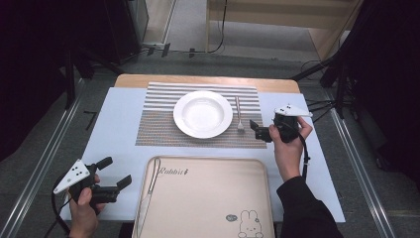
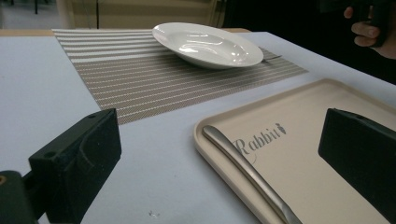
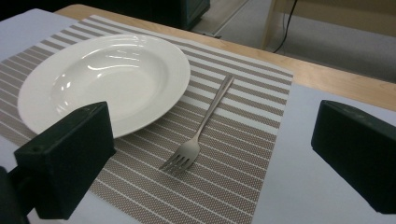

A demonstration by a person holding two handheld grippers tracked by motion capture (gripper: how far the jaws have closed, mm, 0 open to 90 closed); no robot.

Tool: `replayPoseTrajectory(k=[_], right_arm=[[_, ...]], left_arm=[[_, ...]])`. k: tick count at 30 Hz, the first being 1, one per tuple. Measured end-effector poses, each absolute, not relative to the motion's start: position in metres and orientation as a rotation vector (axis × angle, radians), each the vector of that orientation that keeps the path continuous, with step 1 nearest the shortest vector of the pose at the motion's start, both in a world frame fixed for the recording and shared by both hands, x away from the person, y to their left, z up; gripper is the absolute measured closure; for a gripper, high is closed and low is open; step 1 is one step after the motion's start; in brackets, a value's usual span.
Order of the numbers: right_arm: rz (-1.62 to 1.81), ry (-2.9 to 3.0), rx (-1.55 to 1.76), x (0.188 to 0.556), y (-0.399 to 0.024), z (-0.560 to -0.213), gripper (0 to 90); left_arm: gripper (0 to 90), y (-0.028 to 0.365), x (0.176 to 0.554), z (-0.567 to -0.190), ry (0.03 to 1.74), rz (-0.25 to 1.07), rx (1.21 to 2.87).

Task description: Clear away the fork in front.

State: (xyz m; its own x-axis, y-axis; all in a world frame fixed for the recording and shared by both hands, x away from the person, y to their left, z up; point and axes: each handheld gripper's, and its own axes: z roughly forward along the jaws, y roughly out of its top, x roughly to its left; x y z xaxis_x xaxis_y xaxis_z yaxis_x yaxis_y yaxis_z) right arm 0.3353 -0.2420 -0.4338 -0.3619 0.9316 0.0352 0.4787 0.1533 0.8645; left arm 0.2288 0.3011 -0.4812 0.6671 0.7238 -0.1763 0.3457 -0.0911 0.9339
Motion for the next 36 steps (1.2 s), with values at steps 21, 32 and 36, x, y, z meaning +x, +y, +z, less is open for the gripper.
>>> replayPoseTrajectory(k=[21,32,36], right_arm=[[0.979,1.969,1.504,0.397,-0.234,-0.442,4.8],[0.927,2.033,1.578,0.420,-0.231,-0.456,16.4],[0.890,2.053,1.591,0.426,-0.228,-0.459,22.9]], left_arm=[[0.0,0.303,0.230,-0.482,0.882,0.383,1.680],[0.0,0.303,0.230,-0.482,0.882,0.382,1.682],[0.0,0.304,0.230,-0.482,0.882,0.381,1.684]])
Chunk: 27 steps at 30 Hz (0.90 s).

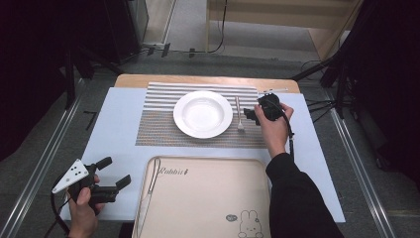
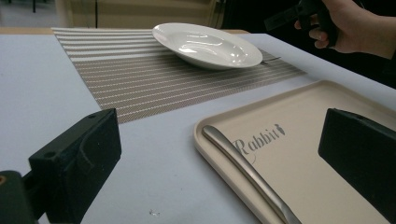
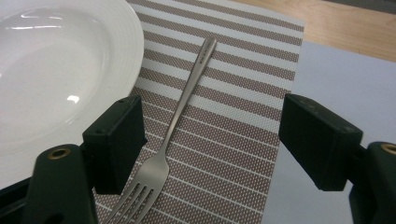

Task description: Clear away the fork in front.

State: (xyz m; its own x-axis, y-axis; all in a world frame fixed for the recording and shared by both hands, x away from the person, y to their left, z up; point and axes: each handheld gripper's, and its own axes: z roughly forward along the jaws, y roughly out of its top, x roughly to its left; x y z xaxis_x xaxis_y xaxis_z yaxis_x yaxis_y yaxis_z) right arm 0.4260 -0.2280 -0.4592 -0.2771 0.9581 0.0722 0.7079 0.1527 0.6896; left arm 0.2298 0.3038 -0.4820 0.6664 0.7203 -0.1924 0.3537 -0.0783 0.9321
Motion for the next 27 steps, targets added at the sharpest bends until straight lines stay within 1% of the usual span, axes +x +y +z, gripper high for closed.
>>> replayPoseTrajectory(k=[3,9,10,12,18,22,25,27], right_arm=[[0.869,2.073,1.607,0.430,-0.226,-0.462,33.9],[0.793,2.111,1.641,0.439,-0.217,-0.471,35.9],[0.790,2.122,1.651,0.440,-0.215,-0.471,37.3],[0.805,2.132,1.670,0.443,-0.212,-0.473,45.7],[0.732,2.172,1.650,0.450,-0.198,-0.478,52.7],[0.744,2.172,1.643,0.452,-0.193,-0.479,63.1],[0.755,2.155,1.696,0.454,-0.190,-0.481,68.7],[0.727,2.157,1.703,0.457,-0.188,-0.482,70.4]], left_arm=[[0.0,0.304,0.230,-0.482,0.881,0.380,1.685],[0.0,0.304,0.230,-0.482,0.882,0.376,1.686],[0.0,0.303,0.230,-0.482,0.882,0.376,1.683],[0.0,0.304,0.230,-0.482,0.881,0.377,1.681],[0.0,0.305,0.230,-0.481,0.883,0.376,1.680],[0.0,0.304,0.230,-0.482,0.881,0.374,1.682],[0.0,0.305,0.230,-0.482,0.879,0.375,1.685],[0.0,0.305,0.230,-0.482,0.880,0.375,1.680]])
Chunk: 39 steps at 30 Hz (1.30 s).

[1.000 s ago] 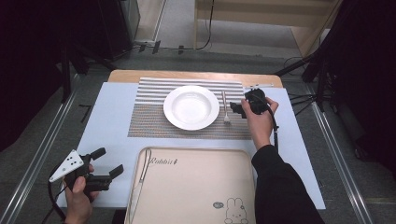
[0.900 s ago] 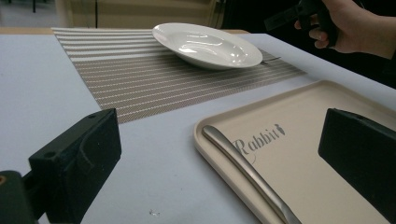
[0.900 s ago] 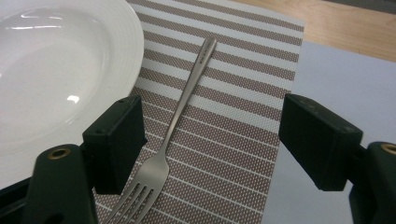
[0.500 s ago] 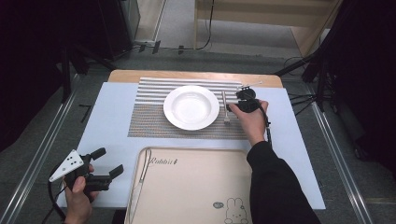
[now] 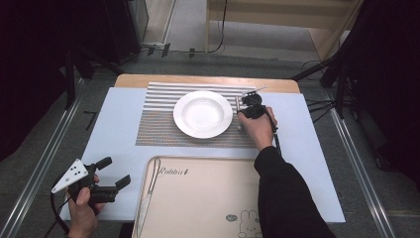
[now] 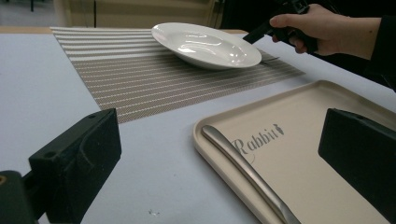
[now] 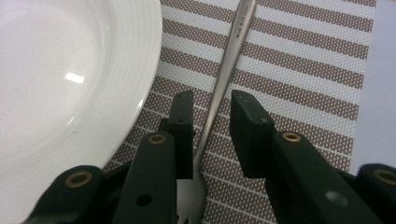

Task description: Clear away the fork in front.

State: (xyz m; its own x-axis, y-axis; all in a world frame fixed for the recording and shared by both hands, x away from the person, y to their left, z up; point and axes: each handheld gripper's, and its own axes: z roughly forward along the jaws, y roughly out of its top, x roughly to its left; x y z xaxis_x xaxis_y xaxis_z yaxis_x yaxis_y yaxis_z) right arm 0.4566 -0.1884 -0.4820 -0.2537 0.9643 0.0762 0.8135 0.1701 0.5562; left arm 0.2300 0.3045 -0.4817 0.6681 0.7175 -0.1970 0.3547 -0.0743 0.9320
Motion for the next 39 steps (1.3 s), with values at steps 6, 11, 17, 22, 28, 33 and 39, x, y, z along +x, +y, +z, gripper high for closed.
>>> replayPoseTrajectory(k=[6,11,17,22,28,33,39], right_arm=[[0.699,2.146,1.728,0.462,-0.183,-0.487,72.2],[0.661,2.113,1.730,0.464,-0.178,-0.492,72.9],[0.649,2.070,1.782,0.467,-0.177,-0.499,79.2],[0.595,2.078,1.802,0.471,-0.175,-0.496,80.6],[0.557,2.106,1.824,0.476,-0.175,-0.494,80.8],[0.575,2.083,1.850,0.476,-0.175,-0.494,83.4],[0.613,2.091,1.864,0.475,-0.179,-0.494,83.8]], left_arm=[[0.0,0.305,0.231,-0.482,0.877,0.375,1.687],[0.0,0.303,0.229,-0.481,0.870,0.373,1.686],[0.0,0.302,0.230,-0.482,0.870,0.369,1.688],[0.0,0.300,0.230,-0.482,0.868,0.365,1.697],[0.0,0.300,0.229,-0.481,0.857,0.349,1.690],[0.0,0.295,0.226,-0.478,0.805,0.375,1.698],[0.0,0.291,0.228,-0.480,0.770,0.330,1.703]])
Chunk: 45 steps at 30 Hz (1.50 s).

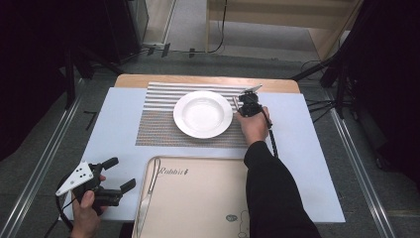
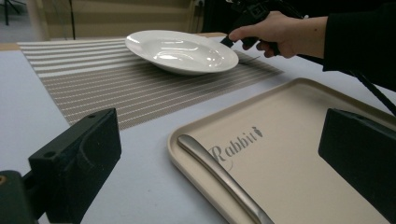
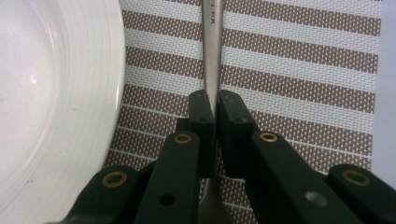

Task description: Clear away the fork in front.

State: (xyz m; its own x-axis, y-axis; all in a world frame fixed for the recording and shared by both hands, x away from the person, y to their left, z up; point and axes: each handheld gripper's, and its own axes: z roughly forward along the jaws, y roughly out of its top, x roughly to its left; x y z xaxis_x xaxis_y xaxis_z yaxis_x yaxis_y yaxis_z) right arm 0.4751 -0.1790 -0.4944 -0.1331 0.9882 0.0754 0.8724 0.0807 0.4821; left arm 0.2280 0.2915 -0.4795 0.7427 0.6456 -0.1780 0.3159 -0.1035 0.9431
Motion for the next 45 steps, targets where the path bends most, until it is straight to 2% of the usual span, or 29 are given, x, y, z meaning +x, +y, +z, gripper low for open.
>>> replayPoseTrajectory(k=[3,17,18,23,35,41,45], right_arm=[[0.607,2.101,1.825,0.473,-0.178,-0.495,83.9],[0.807,2.057,1.789,0.445,-0.202,-0.500,84.1],[0.820,2.052,1.784,0.443,-0.203,-0.499,87.2],[0.845,2.068,1.768,0.436,-0.206,-0.497,87.3],[0.811,2.100,1.827,0.441,-0.207,-0.503,85.5],[0.685,2.120,1.732,0.441,-0.194,-0.500,86.7],[0.733,2.083,1.746,0.438,-0.196,-0.502,87.0]], left_arm=[[0.0,0.293,0.229,-0.479,0.752,0.283,1.701],[0.0,0.286,0.229,-0.480,0.761,0.292,1.722],[0.0,0.286,0.229,-0.480,0.762,0.291,1.723],[0.0,0.283,0.230,-0.480,0.762,0.293,1.733],[0.0,0.282,0.230,-0.481,0.774,0.291,1.743],[0.0,0.282,0.230,-0.480,0.775,0.292,1.745],[0.0,0.281,0.230,-0.480,0.773,0.292,1.745]])
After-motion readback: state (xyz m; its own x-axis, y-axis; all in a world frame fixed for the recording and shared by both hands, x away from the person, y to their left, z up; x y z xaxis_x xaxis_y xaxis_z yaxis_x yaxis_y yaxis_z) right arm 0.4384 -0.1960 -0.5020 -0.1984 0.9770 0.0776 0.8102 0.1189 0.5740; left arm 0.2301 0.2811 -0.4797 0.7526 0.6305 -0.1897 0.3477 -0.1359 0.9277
